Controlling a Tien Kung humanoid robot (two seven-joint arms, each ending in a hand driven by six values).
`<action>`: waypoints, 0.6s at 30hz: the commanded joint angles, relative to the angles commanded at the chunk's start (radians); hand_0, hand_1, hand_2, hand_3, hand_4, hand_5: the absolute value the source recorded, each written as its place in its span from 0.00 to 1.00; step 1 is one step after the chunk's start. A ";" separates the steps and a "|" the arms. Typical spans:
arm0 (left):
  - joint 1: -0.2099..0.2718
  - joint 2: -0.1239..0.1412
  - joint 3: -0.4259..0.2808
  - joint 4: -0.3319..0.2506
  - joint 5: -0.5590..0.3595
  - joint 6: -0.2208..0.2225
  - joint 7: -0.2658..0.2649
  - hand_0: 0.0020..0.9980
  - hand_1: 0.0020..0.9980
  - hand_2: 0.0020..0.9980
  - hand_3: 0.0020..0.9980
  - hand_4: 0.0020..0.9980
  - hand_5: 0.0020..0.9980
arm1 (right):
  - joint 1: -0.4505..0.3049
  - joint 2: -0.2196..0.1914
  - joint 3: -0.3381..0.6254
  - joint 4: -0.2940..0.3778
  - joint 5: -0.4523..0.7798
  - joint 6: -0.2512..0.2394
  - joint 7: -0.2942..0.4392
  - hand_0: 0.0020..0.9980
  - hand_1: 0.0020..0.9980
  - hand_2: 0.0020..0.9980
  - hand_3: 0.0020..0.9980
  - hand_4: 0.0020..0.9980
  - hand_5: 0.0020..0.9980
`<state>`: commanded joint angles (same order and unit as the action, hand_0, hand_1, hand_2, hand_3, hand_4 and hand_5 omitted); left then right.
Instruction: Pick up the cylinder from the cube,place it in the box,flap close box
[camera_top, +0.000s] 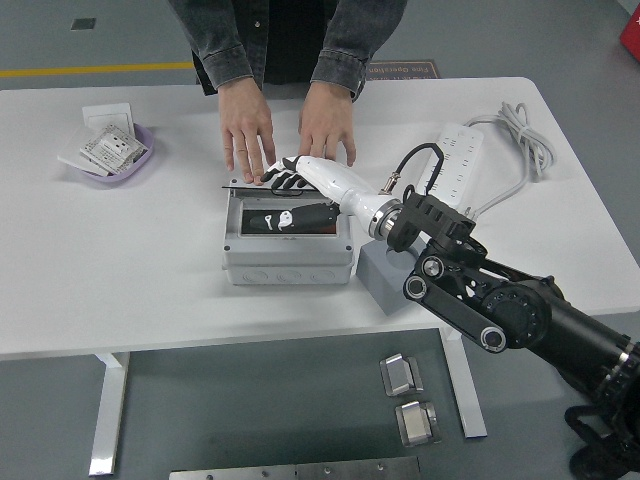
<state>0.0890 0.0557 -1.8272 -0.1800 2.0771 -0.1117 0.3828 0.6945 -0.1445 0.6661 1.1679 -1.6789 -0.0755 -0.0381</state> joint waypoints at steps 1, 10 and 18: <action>0.000 -0.001 0.000 0.000 -0.001 0.000 0.000 0.73 0.74 0.70 0.80 0.76 0.44 | -0.005 -0.002 0.000 0.006 -0.001 0.000 -0.001 0.65 0.65 0.67 0.73 0.99 0.60; -0.003 -0.006 0.002 0.000 -0.007 0.001 0.000 0.73 0.74 0.70 0.80 0.76 0.44 | -0.034 -0.008 0.008 0.018 -0.005 -0.001 -0.001 0.65 0.65 0.67 0.73 0.99 0.59; 0.000 -0.002 -0.030 0.000 0.021 0.002 0.003 0.73 0.74 0.70 0.80 0.76 0.44 | -0.073 -0.033 0.108 0.062 -0.041 0.011 -0.007 0.65 0.65 0.67 0.74 0.99 0.59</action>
<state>0.0886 0.0533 -1.8568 -0.1800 2.0977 -0.1100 0.3856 0.6219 -0.1773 0.7745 1.2304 -1.7198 -0.0642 -0.0449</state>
